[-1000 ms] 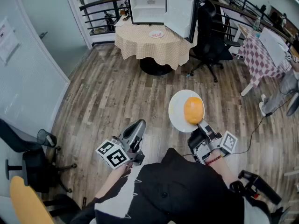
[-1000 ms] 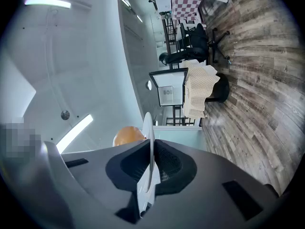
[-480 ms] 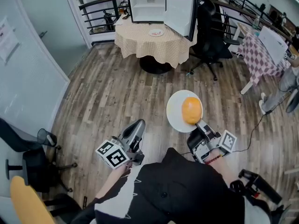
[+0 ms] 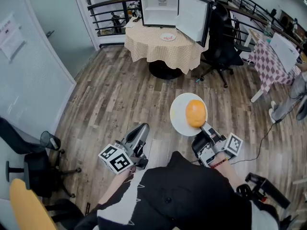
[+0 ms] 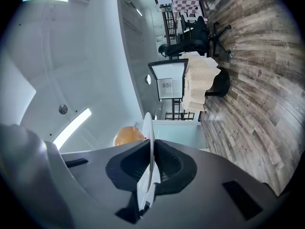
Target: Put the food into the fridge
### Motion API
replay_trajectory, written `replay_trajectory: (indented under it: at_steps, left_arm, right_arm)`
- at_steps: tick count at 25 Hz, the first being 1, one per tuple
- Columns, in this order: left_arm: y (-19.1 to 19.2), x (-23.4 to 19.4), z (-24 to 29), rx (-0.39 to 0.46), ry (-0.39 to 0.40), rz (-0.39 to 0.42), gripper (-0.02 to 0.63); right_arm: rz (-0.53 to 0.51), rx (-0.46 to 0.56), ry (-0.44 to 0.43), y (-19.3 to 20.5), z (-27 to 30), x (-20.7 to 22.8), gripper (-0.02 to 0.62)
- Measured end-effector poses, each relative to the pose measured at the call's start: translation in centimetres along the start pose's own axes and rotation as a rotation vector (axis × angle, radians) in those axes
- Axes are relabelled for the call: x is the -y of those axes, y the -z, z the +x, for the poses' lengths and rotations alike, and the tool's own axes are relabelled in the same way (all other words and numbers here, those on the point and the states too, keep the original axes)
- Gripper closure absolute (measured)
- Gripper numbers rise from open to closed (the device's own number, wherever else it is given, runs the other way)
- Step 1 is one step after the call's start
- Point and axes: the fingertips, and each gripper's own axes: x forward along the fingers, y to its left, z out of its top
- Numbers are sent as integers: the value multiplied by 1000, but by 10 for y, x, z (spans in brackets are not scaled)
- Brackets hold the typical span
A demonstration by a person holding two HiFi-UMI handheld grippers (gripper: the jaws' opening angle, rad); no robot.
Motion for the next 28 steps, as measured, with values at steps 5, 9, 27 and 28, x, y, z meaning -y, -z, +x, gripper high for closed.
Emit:
replay_trajectory:
  at_steps: [5,9,27,28]
  left_arm:
    - [-13,-20,-11,-14,1,12,592]
    - [-20,-43,-17,-21,-8,24,592]
    - [-34,-134,70,-32,-37,15,594]
    - [-38,-139,82,-30,-33,17,594]
  right_arm:
    - [-27,-46,-20,20,35,3,565]
    - [-18,-48,-36,33,50,14,565]
    - [-40,-14,-8,-45,126,56,565]
    - [-47,-12,-9,-57,134,55,565]
